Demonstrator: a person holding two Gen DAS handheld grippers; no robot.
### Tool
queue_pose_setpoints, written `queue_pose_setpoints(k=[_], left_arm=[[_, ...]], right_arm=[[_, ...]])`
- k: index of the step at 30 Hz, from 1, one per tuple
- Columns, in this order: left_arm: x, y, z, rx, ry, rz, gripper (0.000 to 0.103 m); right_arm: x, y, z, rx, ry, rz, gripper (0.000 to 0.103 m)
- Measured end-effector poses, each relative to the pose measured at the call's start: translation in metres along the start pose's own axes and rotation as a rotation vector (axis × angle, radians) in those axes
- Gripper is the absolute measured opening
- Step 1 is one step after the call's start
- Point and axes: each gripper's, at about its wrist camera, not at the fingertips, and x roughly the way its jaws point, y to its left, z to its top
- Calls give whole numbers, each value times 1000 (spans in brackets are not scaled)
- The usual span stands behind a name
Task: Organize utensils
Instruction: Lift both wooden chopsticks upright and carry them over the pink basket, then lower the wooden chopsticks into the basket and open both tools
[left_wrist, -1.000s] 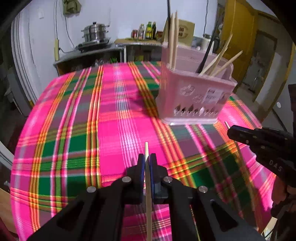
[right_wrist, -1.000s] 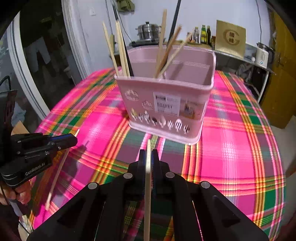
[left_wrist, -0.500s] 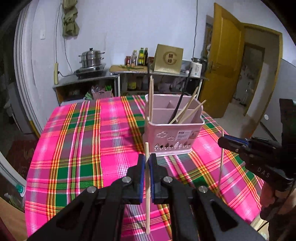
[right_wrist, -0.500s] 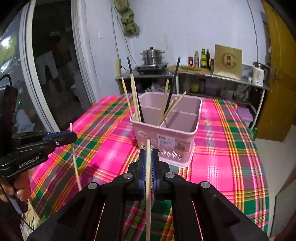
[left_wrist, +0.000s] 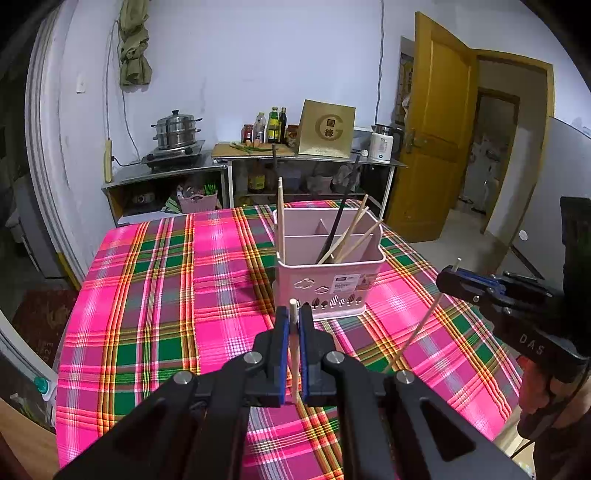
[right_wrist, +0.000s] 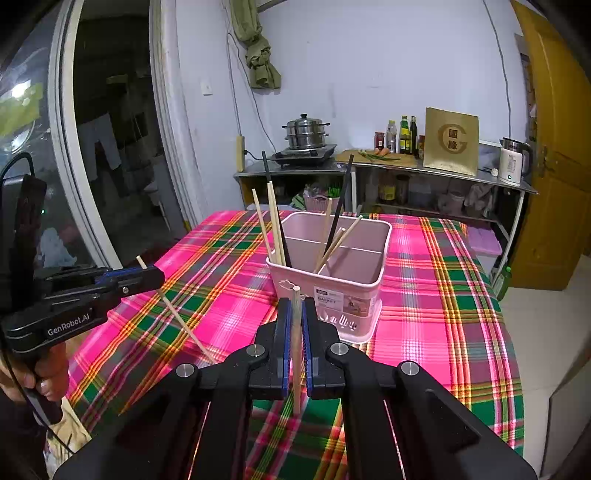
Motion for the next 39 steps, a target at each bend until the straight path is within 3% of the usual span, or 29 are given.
queue_pose_setpoints(k=[17,39], left_arm=[[-6,-11,41,14,-27,-53,6],[9,-2,135,7,-127,-42,6]], right_arm=[[-11,1,25,-32,-46,7,5],[2,-10,111,17,-191,60,5]])
